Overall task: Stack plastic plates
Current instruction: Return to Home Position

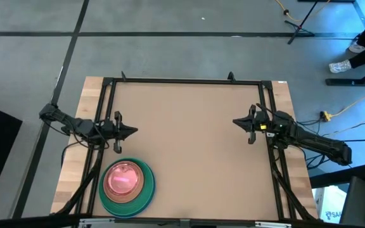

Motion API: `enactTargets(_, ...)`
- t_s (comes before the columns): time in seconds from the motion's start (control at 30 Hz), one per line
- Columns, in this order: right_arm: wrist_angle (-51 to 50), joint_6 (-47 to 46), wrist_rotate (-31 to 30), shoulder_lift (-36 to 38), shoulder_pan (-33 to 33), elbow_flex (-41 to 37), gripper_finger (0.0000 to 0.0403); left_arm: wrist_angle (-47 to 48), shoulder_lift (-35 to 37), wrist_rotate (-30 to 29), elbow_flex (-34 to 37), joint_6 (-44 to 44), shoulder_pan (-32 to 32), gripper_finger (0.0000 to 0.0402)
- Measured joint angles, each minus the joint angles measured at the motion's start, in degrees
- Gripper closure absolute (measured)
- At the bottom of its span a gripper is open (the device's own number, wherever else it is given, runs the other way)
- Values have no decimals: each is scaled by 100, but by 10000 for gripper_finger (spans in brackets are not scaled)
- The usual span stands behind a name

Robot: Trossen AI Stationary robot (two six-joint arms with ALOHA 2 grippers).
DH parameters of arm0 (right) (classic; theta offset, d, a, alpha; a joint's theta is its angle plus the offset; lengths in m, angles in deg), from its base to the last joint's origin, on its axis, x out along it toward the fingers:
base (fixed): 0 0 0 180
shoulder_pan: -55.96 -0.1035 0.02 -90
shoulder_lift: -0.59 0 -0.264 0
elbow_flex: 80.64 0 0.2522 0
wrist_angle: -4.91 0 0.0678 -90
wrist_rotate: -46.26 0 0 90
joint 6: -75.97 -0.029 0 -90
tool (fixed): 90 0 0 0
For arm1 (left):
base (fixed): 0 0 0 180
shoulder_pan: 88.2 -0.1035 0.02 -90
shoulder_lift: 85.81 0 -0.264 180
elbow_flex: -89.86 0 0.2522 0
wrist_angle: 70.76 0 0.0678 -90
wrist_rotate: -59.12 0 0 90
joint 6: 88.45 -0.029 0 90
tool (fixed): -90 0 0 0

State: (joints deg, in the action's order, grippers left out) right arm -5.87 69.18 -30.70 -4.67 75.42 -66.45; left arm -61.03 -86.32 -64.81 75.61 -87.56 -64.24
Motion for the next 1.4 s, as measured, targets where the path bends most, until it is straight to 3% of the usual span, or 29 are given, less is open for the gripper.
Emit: enactTargets(1.4,-8,-39,-100,-2,7,-2,398,2,-39,13,0,4,-4,398)
